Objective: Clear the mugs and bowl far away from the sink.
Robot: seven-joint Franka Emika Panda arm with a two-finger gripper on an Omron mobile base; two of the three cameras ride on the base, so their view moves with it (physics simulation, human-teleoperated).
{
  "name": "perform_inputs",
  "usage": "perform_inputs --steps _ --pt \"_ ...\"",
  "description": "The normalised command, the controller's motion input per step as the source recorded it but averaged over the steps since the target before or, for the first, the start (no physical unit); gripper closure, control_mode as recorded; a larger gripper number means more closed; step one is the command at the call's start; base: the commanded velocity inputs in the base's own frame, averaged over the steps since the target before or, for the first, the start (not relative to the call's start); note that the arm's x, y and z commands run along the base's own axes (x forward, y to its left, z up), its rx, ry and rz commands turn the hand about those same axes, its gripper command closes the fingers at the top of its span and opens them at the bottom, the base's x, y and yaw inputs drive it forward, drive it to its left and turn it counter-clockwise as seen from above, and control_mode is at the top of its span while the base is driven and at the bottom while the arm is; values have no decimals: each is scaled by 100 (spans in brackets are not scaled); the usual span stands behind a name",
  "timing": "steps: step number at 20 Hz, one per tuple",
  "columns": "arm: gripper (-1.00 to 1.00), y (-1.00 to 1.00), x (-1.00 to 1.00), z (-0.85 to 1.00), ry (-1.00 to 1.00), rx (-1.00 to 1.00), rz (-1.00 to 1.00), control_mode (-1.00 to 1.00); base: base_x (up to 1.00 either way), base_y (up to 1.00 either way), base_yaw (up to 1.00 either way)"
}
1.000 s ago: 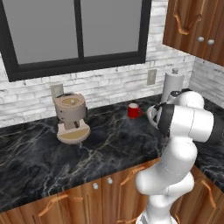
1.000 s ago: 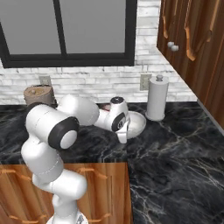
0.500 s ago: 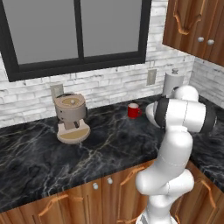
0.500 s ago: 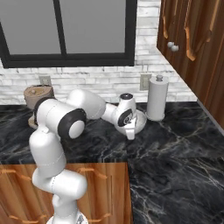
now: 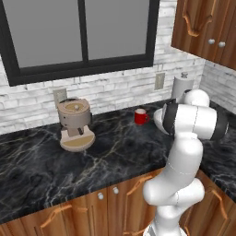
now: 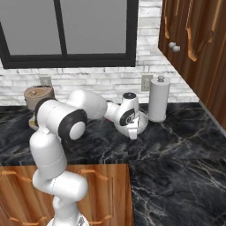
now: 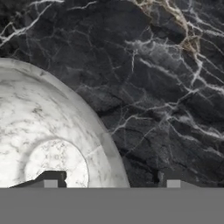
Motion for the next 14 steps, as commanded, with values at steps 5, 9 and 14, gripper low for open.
perform_inputs --steps 5,9,14 --pt "-100 0 0 28 -1 0 0 -100 0 0 0" --pt "-100 0 0 48 0 0 0 -100 0 0 0" --pt "-100 9 -10 59 3 0 0 -100 0 0 0"
